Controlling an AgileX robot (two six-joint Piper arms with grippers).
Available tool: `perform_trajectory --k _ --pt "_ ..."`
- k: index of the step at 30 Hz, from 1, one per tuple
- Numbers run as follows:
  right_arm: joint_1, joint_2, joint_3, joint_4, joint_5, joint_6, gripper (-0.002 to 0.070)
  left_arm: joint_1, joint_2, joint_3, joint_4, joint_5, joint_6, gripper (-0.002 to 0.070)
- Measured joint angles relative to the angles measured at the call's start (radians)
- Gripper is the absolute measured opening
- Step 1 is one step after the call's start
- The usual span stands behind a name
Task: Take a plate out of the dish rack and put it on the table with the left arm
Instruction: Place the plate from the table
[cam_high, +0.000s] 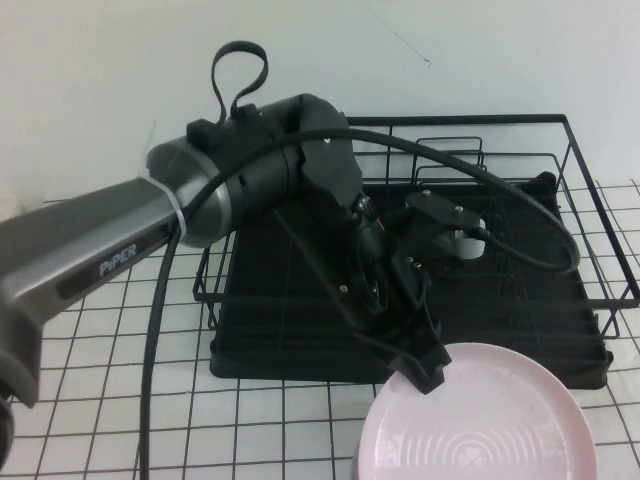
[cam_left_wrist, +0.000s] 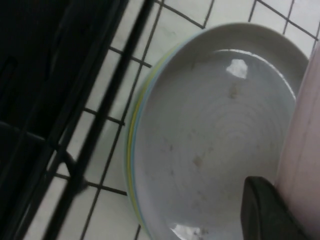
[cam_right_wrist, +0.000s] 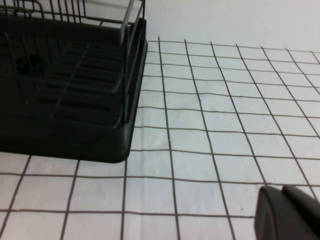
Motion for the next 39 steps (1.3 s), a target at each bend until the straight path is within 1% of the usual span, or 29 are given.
perform_trajectory --k 6,20,22,24,25,29,31,32,34,39 --pt "0.0 0.0 0.0 0.0 0.0 0.0 -0.0001 0.0 0.05 0.013 0.0 -0.057 0.03 0.0057" --pt "0.0 0.0 0.0 0.0 0.0 0.0 -0.0001 -0.002 0.068 0.01 0.01 -0.04 0.054 0.0058" --pt "0.0 0.0 0.0 0.0 0.0 0.0 -0.0001 -0.002 0.068 0.01 0.01 -0.04 0.054 0.0069" --pt "0.0 0.0 0.0 0.0 0.0 0.0 -0.0001 -0.002 0.068 0.01 0.008 -0.04 0.054 0.0113" --pt "0.0 0.0 0.0 0.0 0.0 0.0 -0.0001 -0.002 0.068 0.01 0.008 -0.04 0.054 0.0158" --pt "0.0 0.0 0.0 0.0 0.0 0.0 -0.0001 -0.002 0.068 0.01 0.007 -0.04 0.054 0.0414" --pt "0.0 0.0 0.0 0.0 0.0 0.0 -0.0001 -0.002 0.069 0.005 0.009 -0.042 0.054 0.0501" --pt "0.0 0.0 0.0 0.0 0.0 0.0 -0.0001 -0.002 0.069 0.003 0.011 -0.042 0.054 0.0529" --pt "0.0 0.0 0.0 0.0 0.0 0.0 -0.0001 -0.004 0.069 -0.001 0.033 -0.056 0.054 0.0557" --pt "0.0 0.0 0.0 0.0 0.0 0.0 -0.0001 -0.004 0.038 -0.001 0.105 -0.096 0.056 0.0574"
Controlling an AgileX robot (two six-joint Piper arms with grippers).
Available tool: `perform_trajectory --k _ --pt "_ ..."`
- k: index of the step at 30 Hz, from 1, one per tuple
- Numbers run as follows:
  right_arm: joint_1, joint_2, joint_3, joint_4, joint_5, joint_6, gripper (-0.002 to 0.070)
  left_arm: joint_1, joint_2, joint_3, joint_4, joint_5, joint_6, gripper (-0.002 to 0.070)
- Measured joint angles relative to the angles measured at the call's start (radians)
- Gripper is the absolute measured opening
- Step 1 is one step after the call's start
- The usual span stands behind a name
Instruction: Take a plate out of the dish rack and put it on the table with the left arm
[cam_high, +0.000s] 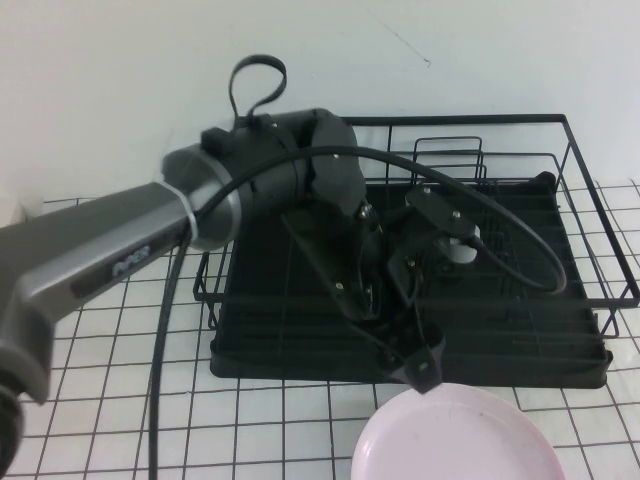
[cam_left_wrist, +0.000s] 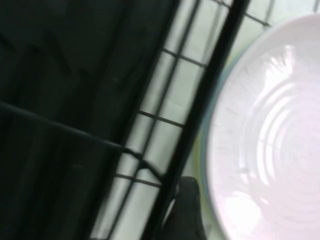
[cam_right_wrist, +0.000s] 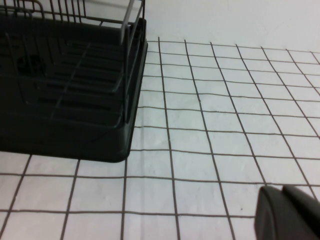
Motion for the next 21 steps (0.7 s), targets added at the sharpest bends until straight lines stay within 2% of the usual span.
perform_trajectory --k 3,6,9,11,13,16,21 --pt "0.0 0.0 0.0 0.0 0.0 0.0 -0.0001 0.0 -0.052 0.0 0.036 -0.04 0.004 0.0572" --pt "0.0 0.0 0.0 0.0 0.0 0.0 -0.0001 0.0 -0.115 0.0 0.061 -0.102 0.006 0.0512" --pt "0.0 0.0 0.0 0.0 0.0 0.0 -0.0001 0.0 -0.191 0.0 0.071 -0.158 0.014 0.0319" --pt "0.0 0.0 0.0 0.0 0.0 0.0 -0.0001 0.0 -0.25 0.014 0.071 -0.185 0.018 0.0148" --pt "0.0 0.0 0.0 0.0 0.0 0.0 -0.0001 0.0 -0.317 0.045 0.071 -0.217 0.022 0.0069" --pt "0.0 0.0 0.0 0.0 0.0 0.0 -0.0001 0.0 -0.416 0.129 0.071 -0.299 0.022 0.0021" --pt "0.0 0.0 0.0 0.0 0.0 0.0 -0.0001 0.0 -0.599 0.318 0.071 -0.455 0.02 0.0002"
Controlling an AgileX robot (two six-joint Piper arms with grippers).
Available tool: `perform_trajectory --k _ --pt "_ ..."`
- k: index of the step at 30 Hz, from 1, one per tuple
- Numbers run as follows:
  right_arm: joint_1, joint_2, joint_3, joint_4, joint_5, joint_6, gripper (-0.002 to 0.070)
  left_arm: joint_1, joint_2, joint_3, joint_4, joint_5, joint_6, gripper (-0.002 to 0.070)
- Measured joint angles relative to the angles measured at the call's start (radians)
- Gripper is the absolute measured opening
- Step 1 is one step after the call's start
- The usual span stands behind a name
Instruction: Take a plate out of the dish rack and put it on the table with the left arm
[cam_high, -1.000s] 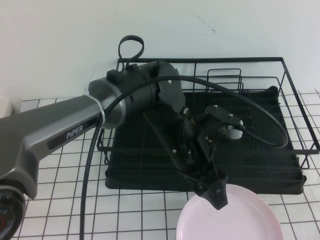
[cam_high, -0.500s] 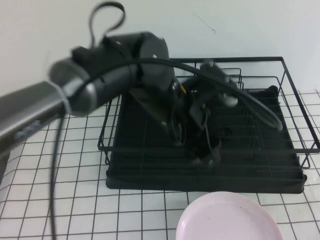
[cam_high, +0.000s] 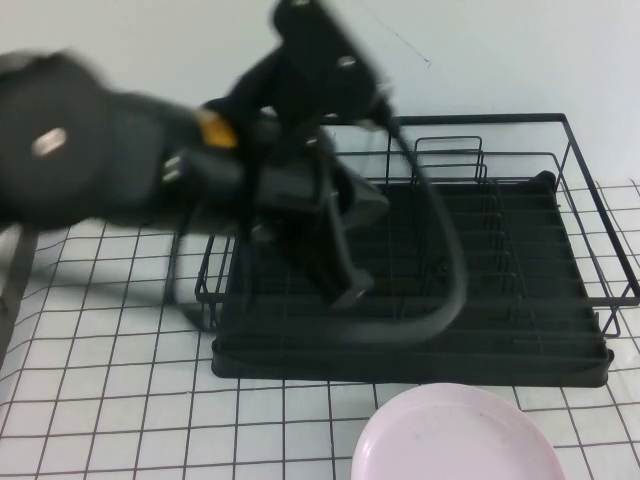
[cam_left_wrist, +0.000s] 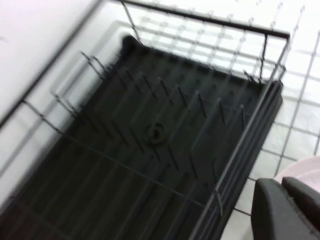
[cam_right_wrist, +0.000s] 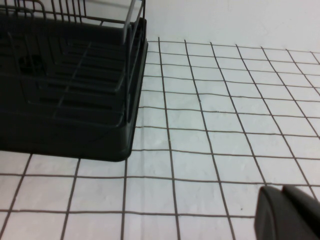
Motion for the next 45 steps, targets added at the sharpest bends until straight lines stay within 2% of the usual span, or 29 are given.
perform_trajectory --k 8,14,18,26,31,33,36,41,45 --pt "0.0 0.0 0.0 0.0 0.0 0.0 -0.0001 0.0 -0.295 0.357 -0.025 -0.198 -0.116 0.0001" --pt "0.0 0.0 0.0 0.0 0.0 0.0 -0.0001 0.0 -0.335 0.557 -0.023 -0.254 -0.167 0.0001" --pt "0.0 0.0 0.0 0.0 0.0 0.0 -0.0001 0.0 -0.331 0.631 -0.005 -0.334 -0.149 0.0001" --pt "0.0 0.0 0.0 0.0 0.0 0.0 -0.0001 0.0 -0.491 0.838 0.008 -0.641 -0.121 0.0001" --pt "0.0 0.0 0.0 0.0 0.0 0.0 -0.0001 0.028 -0.746 1.078 0.042 -0.882 -0.117 0.0" --pt "0.0 0.0 0.0 0.0 0.0 0.0 -0.0001 0.074 -0.886 1.177 0.044 -0.964 -0.117 -0.0001" --pt "0.0 0.0 0.0 0.0 0.0 0.0 -0.0001 0.188 -1.06 1.288 0.053 -0.99 -0.141 -0.0001" --pt "0.0 0.0 0.0 0.0 0.0 0.0 -0.0001 0.408 -1.303 1.339 0.127 -0.837 -0.267 -0.0001" --pt "0.0 0.0 0.0 0.0 0.0 0.0 -0.0001 0.579 -1.359 1.339 0.152 -0.704 -0.354 -0.0002"
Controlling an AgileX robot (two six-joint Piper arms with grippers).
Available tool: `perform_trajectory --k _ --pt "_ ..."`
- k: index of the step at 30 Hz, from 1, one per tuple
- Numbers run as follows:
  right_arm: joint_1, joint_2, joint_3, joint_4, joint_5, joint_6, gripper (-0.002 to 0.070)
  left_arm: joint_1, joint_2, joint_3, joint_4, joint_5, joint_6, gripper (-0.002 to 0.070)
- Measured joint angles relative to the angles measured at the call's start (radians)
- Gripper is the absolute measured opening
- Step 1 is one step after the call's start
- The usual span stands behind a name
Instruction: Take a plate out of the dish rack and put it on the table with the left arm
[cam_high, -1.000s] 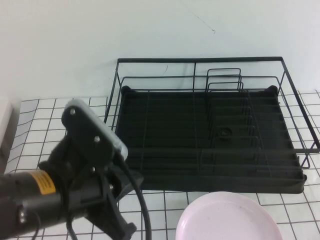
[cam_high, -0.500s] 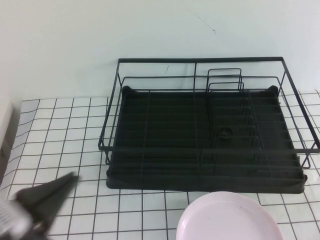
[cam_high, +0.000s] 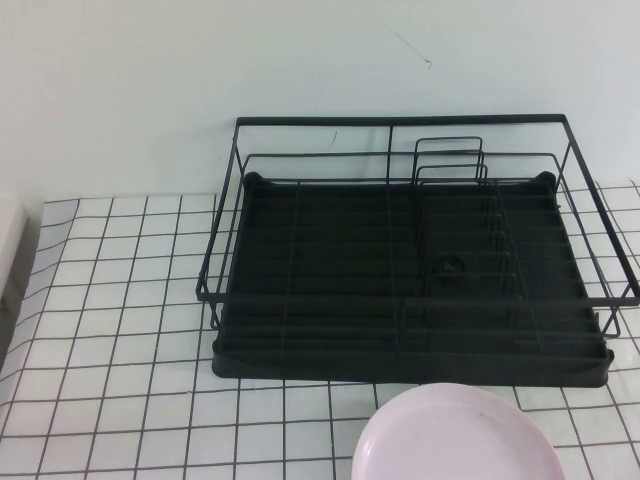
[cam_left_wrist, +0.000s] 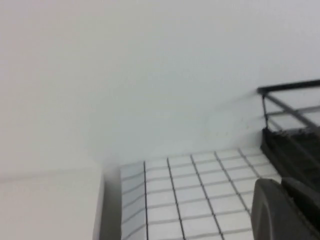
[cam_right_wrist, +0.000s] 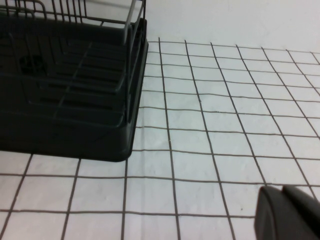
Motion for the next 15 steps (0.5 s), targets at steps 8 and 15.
perform_trajectory --k 8,15 --pt "0.0 0.0 0.0 0.0 0.0 0.0 -0.0001 0.156 -0.002 0.0 0.015 0.287 -0.043 -0.0002" --pt "0.0 0.0 0.0 0.0 0.0 0.0 -0.0001 0.28 -0.002 -0.002 0.021 0.363 -0.043 -0.0002"
